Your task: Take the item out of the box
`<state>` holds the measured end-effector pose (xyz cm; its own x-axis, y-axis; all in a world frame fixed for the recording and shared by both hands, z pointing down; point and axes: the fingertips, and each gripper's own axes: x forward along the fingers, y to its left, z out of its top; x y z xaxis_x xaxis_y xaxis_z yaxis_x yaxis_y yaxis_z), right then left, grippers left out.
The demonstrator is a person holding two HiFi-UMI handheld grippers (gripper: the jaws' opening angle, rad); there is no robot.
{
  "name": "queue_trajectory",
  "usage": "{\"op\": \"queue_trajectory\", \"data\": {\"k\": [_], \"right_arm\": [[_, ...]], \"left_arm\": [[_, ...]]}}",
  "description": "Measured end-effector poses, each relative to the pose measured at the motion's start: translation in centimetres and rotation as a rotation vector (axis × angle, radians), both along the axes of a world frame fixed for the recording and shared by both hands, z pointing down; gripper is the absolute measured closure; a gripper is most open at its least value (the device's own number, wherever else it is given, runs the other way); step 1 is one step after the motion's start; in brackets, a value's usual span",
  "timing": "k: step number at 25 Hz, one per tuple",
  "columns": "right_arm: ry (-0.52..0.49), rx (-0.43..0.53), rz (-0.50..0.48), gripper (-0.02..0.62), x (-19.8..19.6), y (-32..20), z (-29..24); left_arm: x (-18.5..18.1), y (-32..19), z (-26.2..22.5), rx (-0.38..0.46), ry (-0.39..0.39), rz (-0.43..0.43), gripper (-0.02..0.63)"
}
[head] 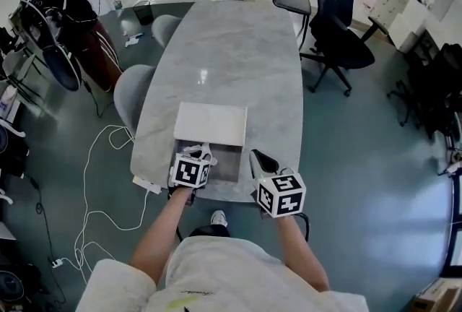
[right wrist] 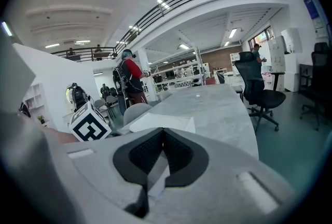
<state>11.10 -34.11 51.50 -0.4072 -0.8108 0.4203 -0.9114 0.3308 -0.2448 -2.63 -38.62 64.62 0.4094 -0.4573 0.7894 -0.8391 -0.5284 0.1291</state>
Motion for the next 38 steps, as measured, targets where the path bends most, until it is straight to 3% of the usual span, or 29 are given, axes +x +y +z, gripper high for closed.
{"op": "queue_trajectory", "data": {"k": [15,20,23,26,33,38], "right_arm": [[-0.001,-0.016,0.025,0.591,-0.9,-1.3,1.0],[-0.007,-0.019,0.052,0.591,0.1,-1.5,1.2],[-0.009,-0.021,0.057,0.591,0.2,-1.4,1.4],[-0.008,-0.024,0.050,0.591,-0.2,-1.1,1.6],[-0.006,-0.017,0.026,0.591,-0.8,-0.4,0.9],[-0.008,-0.003,0.011,0.591,-0.9,0.6,0.4]], "left_arm": [[-0.2,-1.9,2.2,-0.096,-0.116,0.047,0.506],[0.3,-2.3,2.3,-0.088,-0.155,0.095,0.509],[0.2,-1.9,2.9,-0.101,-0.168,0.129,0.571],[-0.4,-0.8,3.5,-0.140,-0.165,0.134,0.588],[-0.4,0.2,2.0,-0.114,-0.183,0.183,0.591],[-0.8,1.3,0.9,-0.082,-0.161,0.147,0.591]]}}
